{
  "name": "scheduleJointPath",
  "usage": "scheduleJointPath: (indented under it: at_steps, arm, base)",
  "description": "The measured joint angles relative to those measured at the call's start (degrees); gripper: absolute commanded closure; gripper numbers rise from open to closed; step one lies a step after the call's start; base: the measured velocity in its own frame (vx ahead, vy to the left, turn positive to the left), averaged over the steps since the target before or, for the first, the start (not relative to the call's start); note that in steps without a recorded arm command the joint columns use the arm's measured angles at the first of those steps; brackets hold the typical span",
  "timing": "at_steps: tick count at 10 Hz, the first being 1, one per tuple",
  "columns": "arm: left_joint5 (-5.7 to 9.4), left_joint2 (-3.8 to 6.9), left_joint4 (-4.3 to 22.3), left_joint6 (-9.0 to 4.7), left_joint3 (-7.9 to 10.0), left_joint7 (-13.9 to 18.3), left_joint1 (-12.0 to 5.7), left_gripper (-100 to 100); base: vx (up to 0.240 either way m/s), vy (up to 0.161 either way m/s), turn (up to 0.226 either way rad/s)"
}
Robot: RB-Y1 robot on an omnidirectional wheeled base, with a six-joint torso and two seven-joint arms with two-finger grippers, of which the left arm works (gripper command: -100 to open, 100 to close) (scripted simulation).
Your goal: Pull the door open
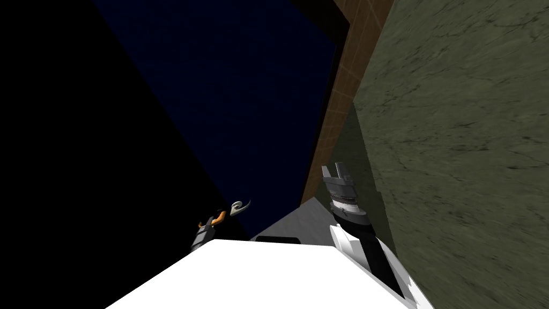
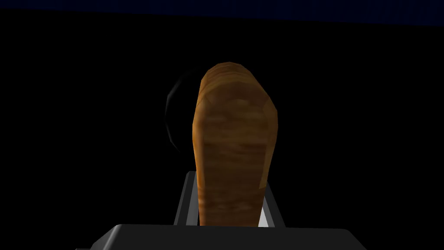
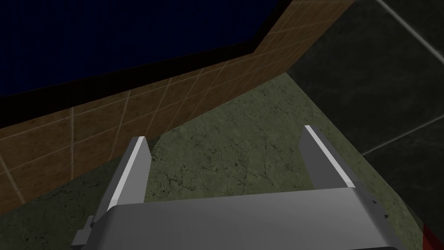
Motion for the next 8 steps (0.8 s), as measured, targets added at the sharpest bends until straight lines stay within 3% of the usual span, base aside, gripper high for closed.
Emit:
scheduleJointPath:
  at_steps: [3,4,6,7,8]
  arm:
    - [-0.07,-0.13,0.04,0.08,-0.17,-0.03,0.04,100]
    - [-0.04,0.25,1.84,-0.71,-0.07,0.38,-0.51,100]
    - [0.16,0.39,1.14,-0.77,0.28,0.40,0.96,100]
    - [0.48,0.55,-0.59,0.26,0.73,-0.03,2.37,100]
    - [0.60,0.62,-0.52,0.82,0.90,-0.26,2.48,100]
  base:
    - [-0.029,0.007,0.030]
    - [-0.119,0.022,0.028]
    - [-0.156,-0.019,0.065]
    - [-0.122,-0.027,0.037]
    - [-0.056,-0.022,-0.009]
